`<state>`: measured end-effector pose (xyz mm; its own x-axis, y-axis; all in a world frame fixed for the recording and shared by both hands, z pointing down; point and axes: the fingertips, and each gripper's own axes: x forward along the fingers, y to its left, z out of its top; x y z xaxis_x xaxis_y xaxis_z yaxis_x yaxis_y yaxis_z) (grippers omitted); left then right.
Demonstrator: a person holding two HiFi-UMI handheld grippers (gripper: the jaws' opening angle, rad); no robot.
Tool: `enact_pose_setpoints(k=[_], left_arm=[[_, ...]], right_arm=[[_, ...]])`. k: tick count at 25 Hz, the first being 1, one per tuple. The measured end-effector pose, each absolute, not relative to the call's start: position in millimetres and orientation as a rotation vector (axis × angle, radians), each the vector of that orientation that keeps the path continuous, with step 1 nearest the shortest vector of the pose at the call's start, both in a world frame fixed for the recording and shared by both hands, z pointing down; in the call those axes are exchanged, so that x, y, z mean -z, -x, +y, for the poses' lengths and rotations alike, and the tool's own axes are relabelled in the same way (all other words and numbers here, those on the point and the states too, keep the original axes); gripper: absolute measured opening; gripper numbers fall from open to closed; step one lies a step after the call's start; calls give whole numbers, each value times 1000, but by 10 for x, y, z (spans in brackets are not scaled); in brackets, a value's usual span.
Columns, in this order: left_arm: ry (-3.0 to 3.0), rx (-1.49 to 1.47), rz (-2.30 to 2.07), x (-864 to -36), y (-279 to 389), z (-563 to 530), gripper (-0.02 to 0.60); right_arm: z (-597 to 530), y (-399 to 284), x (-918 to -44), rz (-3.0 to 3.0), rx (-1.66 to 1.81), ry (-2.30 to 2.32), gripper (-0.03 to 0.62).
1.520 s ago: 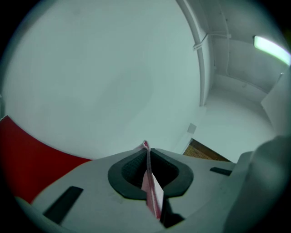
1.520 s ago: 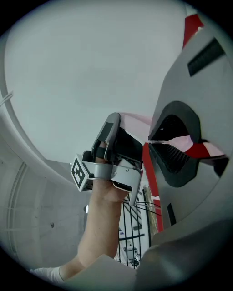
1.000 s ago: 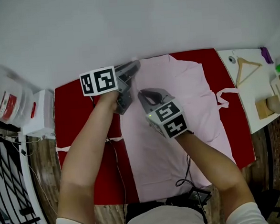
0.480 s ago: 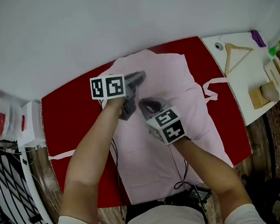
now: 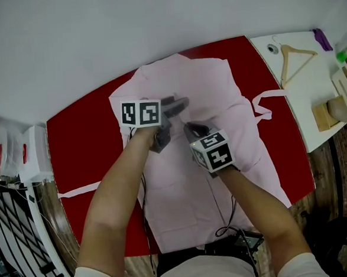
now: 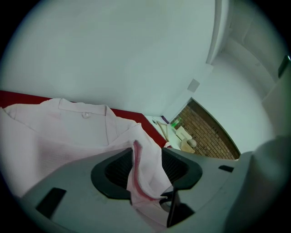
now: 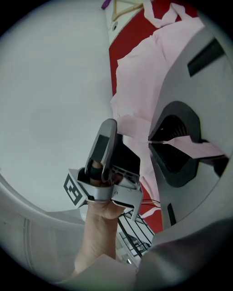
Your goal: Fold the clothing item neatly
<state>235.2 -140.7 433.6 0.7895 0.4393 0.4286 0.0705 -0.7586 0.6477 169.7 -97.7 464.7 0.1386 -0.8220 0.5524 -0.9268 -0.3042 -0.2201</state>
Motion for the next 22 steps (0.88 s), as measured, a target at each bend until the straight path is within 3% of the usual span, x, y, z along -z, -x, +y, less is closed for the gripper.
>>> enact_pose_setpoints(k=[8,17,22], left_arm=[[-2352,-782,411,-4420,-2144,-1510,187],[-2325,-846,230,-4779,-1343,-2259,184],[-2225,-896,-36,-5176,-941,-2780,133]], right_arm=[[-775,-1899,-4936,-1642,-1018,-2296,29],[-529,-2064,-5100,-1565,-1232,-2440,31],[-345,-2130,-5186,-1473,-1286,-2478,31]])
